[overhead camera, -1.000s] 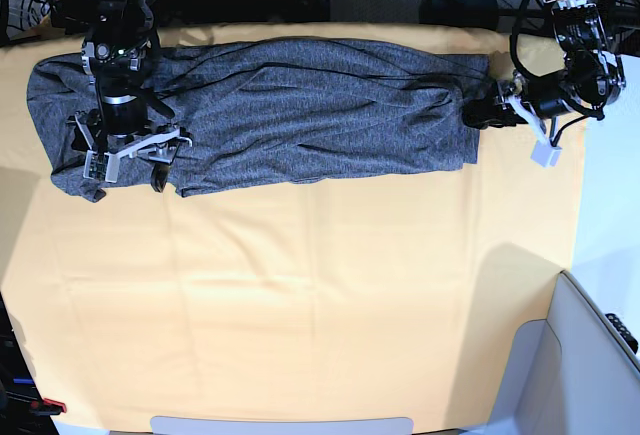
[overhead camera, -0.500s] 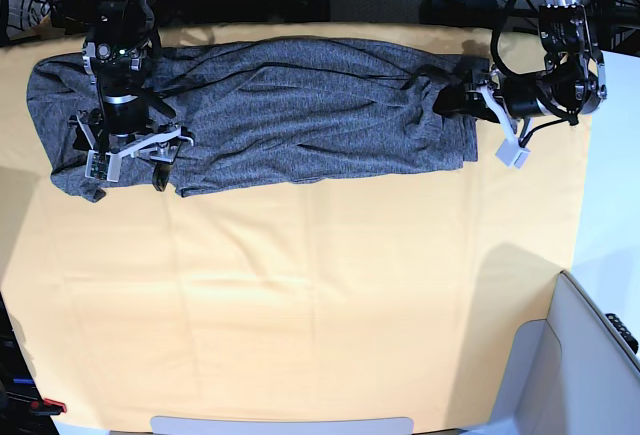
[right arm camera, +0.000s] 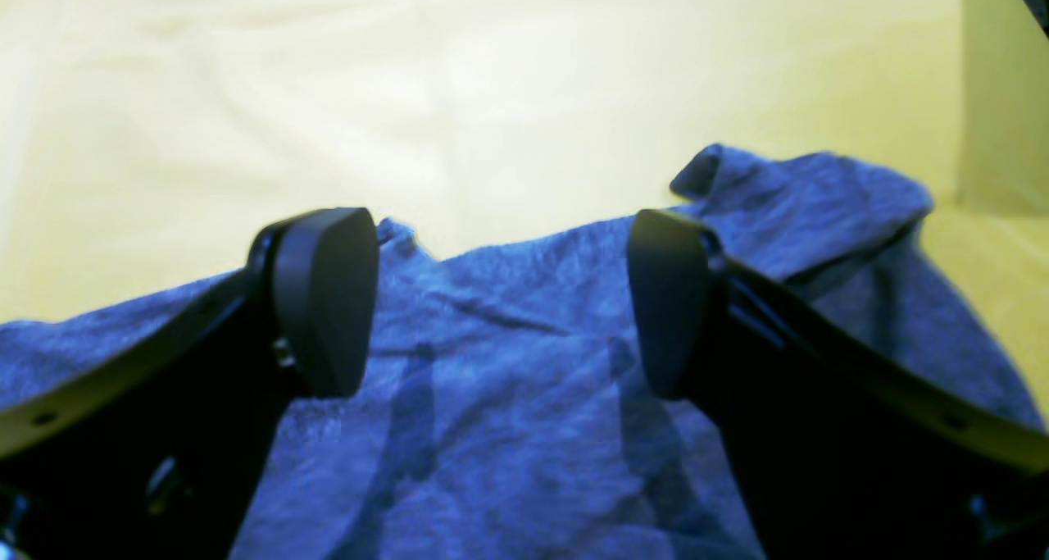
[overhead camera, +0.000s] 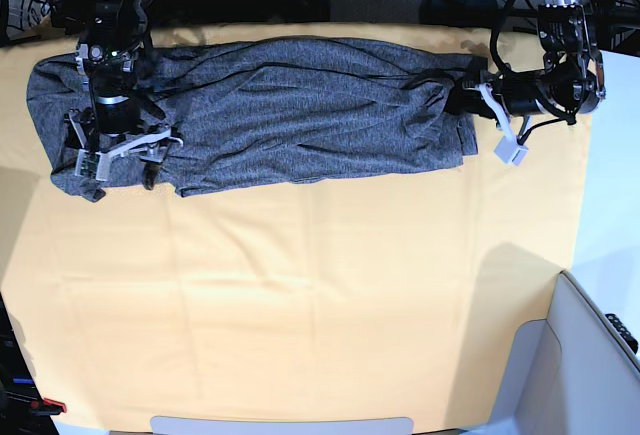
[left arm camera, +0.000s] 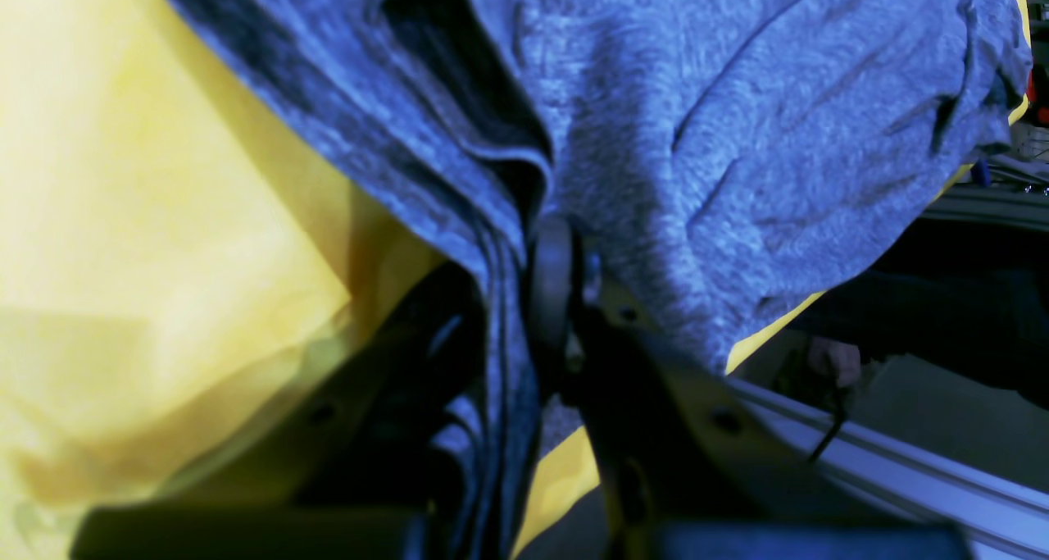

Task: Fold the T-shirt properly
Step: 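Grasp the shirt's end with the left gripper and fold it toward the right gripper, then carry the folded end over the strip with the left gripper and lay it down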

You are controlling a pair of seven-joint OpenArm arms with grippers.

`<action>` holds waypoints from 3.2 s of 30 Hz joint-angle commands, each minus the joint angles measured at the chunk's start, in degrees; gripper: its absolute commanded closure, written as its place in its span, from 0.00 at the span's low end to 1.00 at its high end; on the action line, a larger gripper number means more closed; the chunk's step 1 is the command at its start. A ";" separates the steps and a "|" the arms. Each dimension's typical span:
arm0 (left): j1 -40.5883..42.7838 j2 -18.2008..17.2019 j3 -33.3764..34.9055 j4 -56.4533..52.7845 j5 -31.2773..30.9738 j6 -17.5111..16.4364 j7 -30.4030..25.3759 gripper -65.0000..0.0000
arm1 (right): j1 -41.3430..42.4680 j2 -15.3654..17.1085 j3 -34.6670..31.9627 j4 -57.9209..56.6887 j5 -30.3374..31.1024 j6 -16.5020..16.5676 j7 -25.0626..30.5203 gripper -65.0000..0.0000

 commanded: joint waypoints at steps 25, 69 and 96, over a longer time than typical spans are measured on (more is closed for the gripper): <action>-14.78 14.18 23.95 6.19 -11.83 0.17 0.08 0.99 | -3.42 0.34 15.78 0.97 -0.15 -0.32 1.49 0.28; -22.07 20.42 36.52 1.44 -11.92 0.08 -7.61 0.60 | -3.07 -1.33 15.34 -3.17 0.03 -0.23 1.49 0.28; -19.26 9.87 36.78 1.80 -11.30 15.99 -13.50 0.99 | -2.36 -1.33 15.34 -4.40 0.03 -0.23 1.49 0.28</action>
